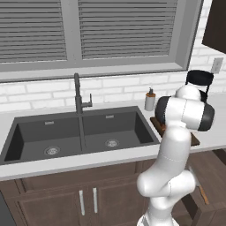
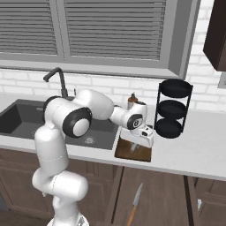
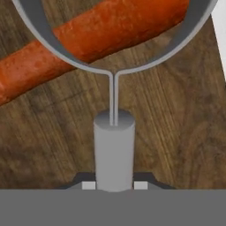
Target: Place the appropriate cutting tool for cutting the carrot skin on the cutting board.
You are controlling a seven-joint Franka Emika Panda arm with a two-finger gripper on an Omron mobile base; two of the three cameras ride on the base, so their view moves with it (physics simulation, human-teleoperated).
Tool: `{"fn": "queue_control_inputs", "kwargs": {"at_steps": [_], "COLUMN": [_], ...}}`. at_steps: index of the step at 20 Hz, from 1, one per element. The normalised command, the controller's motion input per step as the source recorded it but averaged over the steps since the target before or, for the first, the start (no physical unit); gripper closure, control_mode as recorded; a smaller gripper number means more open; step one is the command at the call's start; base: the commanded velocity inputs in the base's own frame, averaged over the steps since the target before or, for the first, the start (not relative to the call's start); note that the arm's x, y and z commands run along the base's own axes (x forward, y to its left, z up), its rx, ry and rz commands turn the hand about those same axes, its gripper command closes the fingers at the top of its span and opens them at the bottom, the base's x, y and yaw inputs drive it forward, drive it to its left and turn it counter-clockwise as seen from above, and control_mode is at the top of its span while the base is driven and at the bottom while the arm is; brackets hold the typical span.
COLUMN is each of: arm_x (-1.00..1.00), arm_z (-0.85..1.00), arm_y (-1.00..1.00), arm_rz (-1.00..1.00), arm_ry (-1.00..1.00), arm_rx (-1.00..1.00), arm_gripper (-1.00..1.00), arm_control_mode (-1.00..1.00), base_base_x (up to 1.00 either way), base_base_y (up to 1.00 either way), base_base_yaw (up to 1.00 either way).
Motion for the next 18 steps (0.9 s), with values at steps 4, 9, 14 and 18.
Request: {"fn": "queue_control_inputs", "kwargs": {"at_steps": [4,9,14,18], "arm_x": [-0.05,-0.24,-0.33,-0.39], "arm_z": [-0.12,0.02,0.15,0.24], "arm_y": [0.04,0.06,0.33,0.26], "arm_rz": [0.00,0.00,0.01,0.03], "arm_ry": [0.00,0.00,0.00,0.00], "arm_rx": [0.00,0.00,0.00,0.00], "arm_gripper": [-1.00,-1.00,-1.00,-1.00], "arm_control_mode": [-1.00,-1.00,-1.00,-1.00], "base_base_x": [0.00,0.00,0.00,0.00], "base_base_y": [0.00,0.00,0.00,0.00], "base_base_yaw": [0.00,0.00,0.00,0.00]}}
